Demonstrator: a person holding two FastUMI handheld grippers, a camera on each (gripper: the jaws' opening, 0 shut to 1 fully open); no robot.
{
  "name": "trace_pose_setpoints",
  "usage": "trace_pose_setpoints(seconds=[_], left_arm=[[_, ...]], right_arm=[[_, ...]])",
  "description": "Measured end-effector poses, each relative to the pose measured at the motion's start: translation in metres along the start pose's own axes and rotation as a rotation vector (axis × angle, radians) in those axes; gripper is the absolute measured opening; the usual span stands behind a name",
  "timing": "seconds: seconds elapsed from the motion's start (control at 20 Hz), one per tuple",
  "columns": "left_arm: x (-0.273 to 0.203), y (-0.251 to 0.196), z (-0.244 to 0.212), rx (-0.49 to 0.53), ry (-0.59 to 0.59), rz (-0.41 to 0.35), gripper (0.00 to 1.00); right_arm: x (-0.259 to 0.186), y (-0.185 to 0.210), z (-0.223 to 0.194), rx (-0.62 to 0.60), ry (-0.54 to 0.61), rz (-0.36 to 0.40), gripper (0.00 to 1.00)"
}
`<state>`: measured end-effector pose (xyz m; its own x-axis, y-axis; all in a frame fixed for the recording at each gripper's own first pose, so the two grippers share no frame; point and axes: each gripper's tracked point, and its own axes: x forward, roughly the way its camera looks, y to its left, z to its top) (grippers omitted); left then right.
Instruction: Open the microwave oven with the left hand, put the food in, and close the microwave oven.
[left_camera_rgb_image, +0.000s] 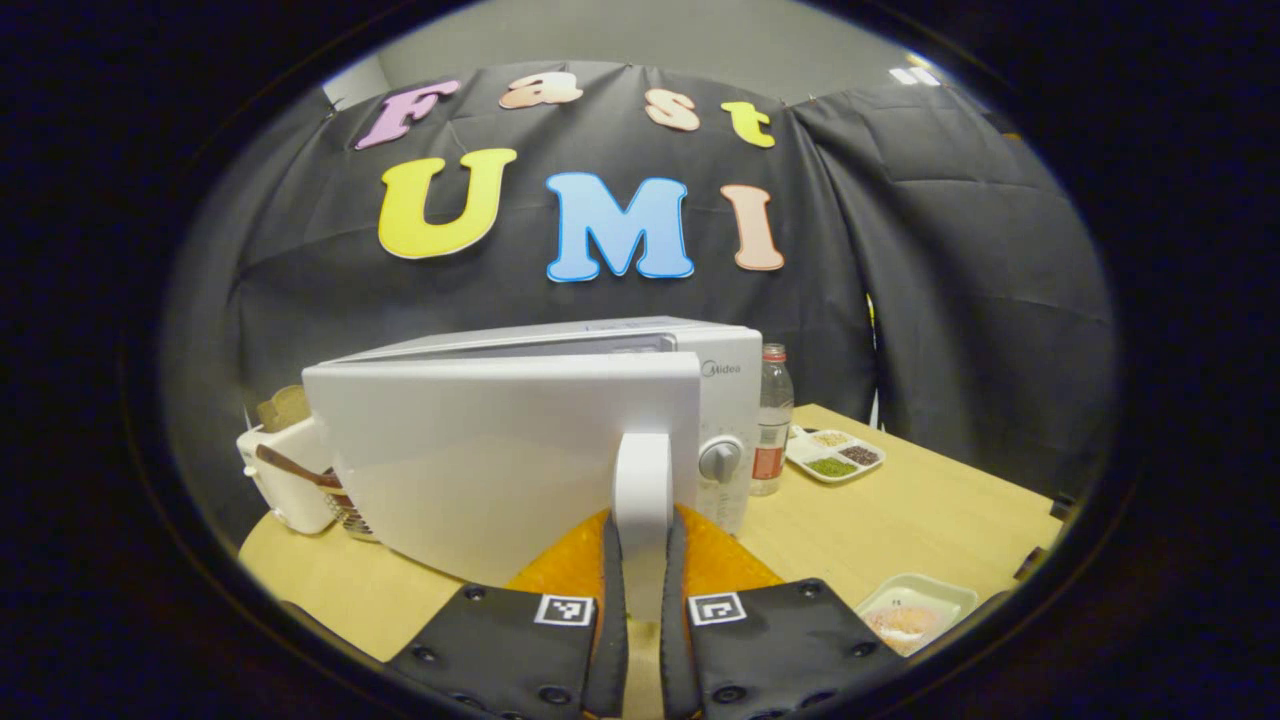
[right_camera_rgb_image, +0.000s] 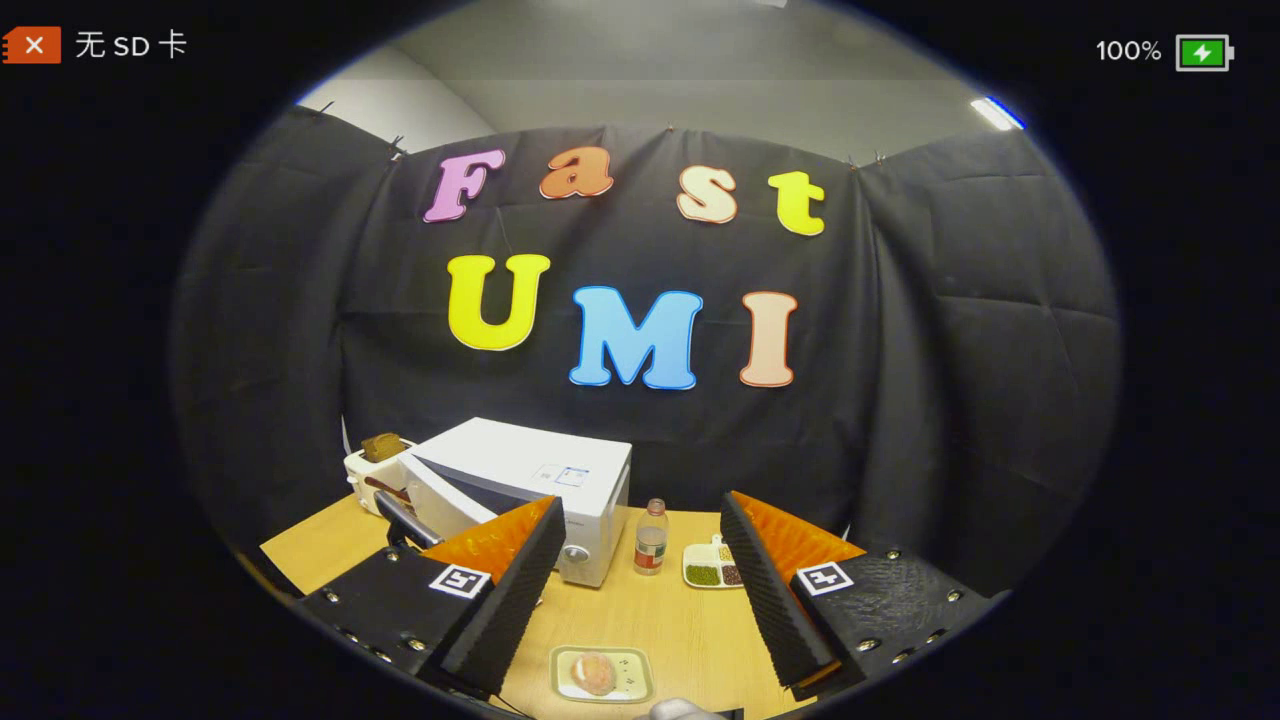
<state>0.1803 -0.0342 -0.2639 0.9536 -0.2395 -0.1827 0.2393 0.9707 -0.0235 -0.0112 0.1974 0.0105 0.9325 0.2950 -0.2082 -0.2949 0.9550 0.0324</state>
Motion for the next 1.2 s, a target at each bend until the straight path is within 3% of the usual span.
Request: trace_pose_setpoints(seconds=[0.1, 0.15, 0.2, 0.25, 0.45, 0.6, 0.7, 0.95, 1.2], left_arm=[[-0.009, 0.013, -0.003, 0.058, 0.029, 0.067, 0.34], [-0.008, 0.014, -0.007, 0.078, 0.043, 0.081, 0.55], [-0.007, 0.015, -0.010, 0.083, 0.046, 0.088, 0.65], [-0.009, 0.019, -0.015, 0.082, 0.057, 0.102, 0.83], [-0.014, 0.031, -0.021, 0.001, 0.069, 0.136, 1.00], [-0.027, 0.034, -0.024, -0.005, 0.074, 0.140, 0.96], [-0.040, 0.039, -0.026, 0.008, 0.084, 0.143, 1.00], [-0.081, 0.060, -0.035, 0.003, 0.091, 0.156, 1.00], [-0.138, 0.098, -0.044, -0.010, 0.101, 0.227, 0.96]], right_arm=[[-0.003, 0.005, 0.006, -0.004, -0.020, 0.014, 0.96], [-0.004, 0.005, 0.005, -0.006, -0.028, 0.014, 0.96], [-0.006, 0.006, 0.006, -0.005, -0.033, 0.014, 0.96], [-0.007, 0.006, 0.004, -0.001, -0.028, 0.015, 0.96], [-0.016, 0.002, 0.002, -0.001, -0.020, 0.005, 0.96], [-0.022, 0.000, 0.000, 0.012, -0.010, -0.001, 0.96], [-0.025, 0.001, -0.002, 0.022, -0.007, -0.002, 0.96], [-0.027, 0.019, -0.007, 0.026, -0.002, 0.035, 0.96], [-0.031, 0.049, -0.008, 0.022, 0.002, 0.099, 0.95]])
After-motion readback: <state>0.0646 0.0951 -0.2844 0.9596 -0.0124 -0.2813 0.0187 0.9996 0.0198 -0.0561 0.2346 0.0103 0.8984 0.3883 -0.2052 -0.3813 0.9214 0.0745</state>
